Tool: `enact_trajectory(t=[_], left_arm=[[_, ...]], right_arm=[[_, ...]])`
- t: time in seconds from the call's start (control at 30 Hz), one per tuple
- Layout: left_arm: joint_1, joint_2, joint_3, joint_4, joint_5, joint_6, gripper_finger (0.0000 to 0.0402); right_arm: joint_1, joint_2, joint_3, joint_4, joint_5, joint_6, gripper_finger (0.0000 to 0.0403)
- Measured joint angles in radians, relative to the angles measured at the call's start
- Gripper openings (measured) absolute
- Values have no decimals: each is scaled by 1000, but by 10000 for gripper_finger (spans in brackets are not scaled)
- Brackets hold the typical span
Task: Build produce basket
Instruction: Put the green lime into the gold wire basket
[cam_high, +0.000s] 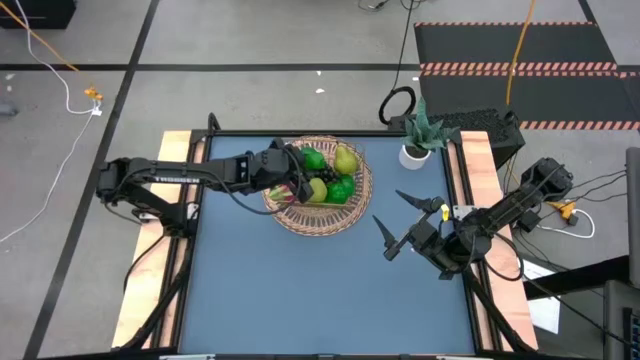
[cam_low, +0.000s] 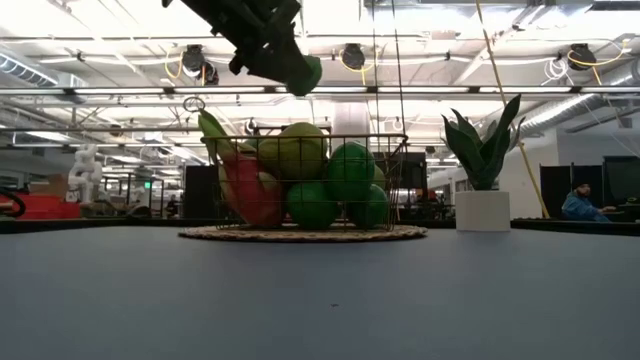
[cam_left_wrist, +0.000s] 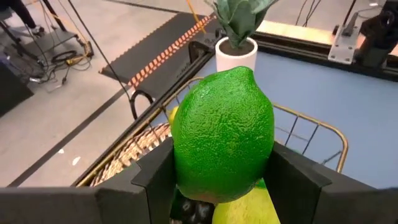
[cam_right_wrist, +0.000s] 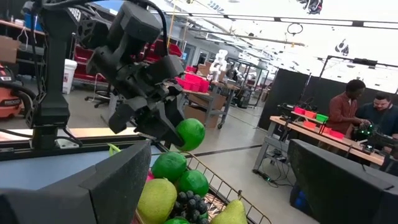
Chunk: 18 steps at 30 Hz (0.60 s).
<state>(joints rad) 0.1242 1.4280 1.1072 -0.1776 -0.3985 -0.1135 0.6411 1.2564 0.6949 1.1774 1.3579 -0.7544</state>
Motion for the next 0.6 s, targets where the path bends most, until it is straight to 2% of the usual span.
enact_trajectory(t=[0.2,0.37,0.6], left_arm=[[0,26,0,23,0,1,209],[0,37,0,28,0,14,209],[17,46,-1,29,-2,6,209]], right_arm=[[0,1,0,5,-3,-24,375],[-1,1,0,28,-58,-41,375],[-7,1,0,36,-77,-43,375]])
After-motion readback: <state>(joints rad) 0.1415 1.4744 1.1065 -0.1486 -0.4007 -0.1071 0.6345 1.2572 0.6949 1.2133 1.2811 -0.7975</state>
